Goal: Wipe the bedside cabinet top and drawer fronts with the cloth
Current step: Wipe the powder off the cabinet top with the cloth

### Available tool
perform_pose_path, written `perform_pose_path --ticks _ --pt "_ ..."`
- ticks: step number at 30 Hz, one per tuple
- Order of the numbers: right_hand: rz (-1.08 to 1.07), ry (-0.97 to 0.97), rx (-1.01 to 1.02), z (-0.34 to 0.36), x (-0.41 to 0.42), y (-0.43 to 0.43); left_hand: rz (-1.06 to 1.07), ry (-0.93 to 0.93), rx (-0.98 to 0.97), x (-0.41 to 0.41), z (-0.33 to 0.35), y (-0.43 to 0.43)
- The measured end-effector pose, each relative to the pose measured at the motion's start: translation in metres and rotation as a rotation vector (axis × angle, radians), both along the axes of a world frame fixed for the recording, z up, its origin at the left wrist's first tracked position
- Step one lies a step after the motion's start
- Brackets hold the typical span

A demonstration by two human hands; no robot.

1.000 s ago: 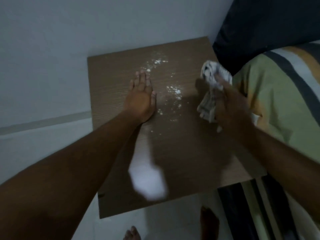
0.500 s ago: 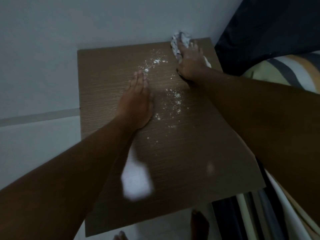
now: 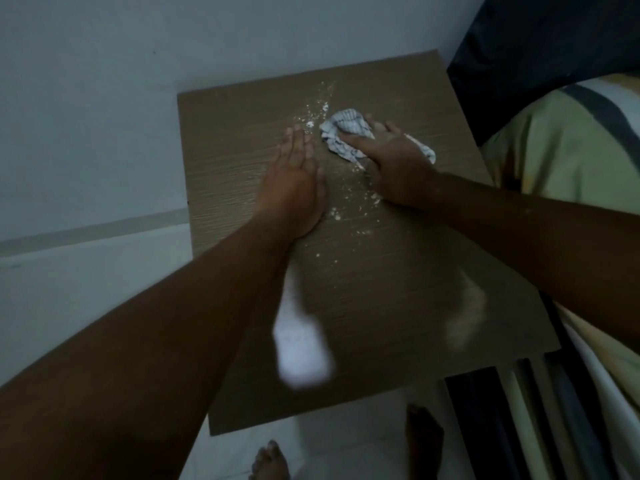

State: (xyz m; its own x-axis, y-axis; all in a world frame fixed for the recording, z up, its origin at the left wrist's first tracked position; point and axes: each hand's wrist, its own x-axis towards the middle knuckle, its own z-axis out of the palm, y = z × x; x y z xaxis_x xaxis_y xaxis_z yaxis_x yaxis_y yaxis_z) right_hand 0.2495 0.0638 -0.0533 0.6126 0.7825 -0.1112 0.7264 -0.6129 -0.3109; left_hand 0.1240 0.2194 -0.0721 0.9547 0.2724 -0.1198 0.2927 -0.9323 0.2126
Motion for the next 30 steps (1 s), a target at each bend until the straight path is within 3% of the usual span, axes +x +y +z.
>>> perform_pose_path --ticks 13,23,30 --pt "0.218 0.017 -0.052 -0.009 -0.100 -0.086 -0.023 -0.026 -0.008 -0.006 0.003 -0.003" --pt "0.319 -0.017 0.095 -0.007 -0.185 -0.141 -0.041 -0.045 0.008 -0.007 0.002 -0.001" --pt "0.325 -0.074 0.013 -0.020 -0.243 -0.180 -0.038 -0.044 -0.008 -0.009 0.005 -0.003"
